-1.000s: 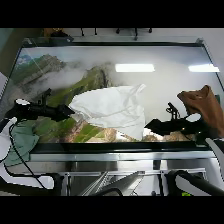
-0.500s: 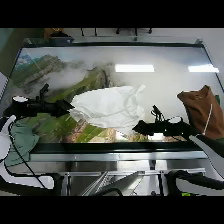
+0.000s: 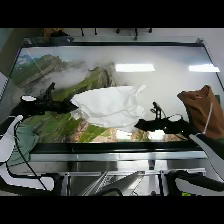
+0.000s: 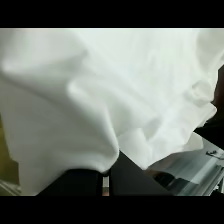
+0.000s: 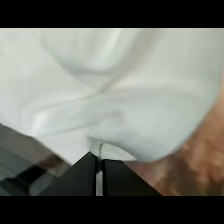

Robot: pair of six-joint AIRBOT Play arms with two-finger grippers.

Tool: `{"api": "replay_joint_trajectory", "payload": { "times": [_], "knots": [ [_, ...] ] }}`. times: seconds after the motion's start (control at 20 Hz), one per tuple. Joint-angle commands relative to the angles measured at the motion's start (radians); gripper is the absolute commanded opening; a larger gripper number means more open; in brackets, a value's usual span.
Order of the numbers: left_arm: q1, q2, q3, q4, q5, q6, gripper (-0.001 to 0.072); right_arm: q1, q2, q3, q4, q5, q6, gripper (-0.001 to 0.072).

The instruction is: Fold the shirts.

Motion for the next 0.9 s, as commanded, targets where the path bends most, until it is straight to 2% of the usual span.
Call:
{"api": "replay_joint_trajectory", "payload": {
  "times": [0.0,0.25,0.5,0.65,0.85],
  "knots": [
    [0.012,0.1,0.111,-0.044,-0.101,-0.033,0.0014,-0.096,0.171,0.182,0.057,0.188,0.008,0.0022],
    [0.104,0.465,0.363,-0.048,-0.183,-0.106,0.0014,-0.352,0.381,0.669,0.064,0.301,0.023,0.0022],
    [0.172,0.76,0.602,-0.045,-0.186,-0.117,0.0014,-0.436,0.426,1.101,0.063,0.296,-0.004,0.0021],
    [0.197,0.831,0.722,-0.018,-0.186,-0.118,0.0015,-0.437,0.414,1.257,0.059,0.256,-0.038,0.0021],
    [0.195,0.771,0.816,0.055,-0.223,-0.137,0.0015,-0.437,0.335,1.283,0.047,0.306,-0.027,0.0021]
  ]
}}
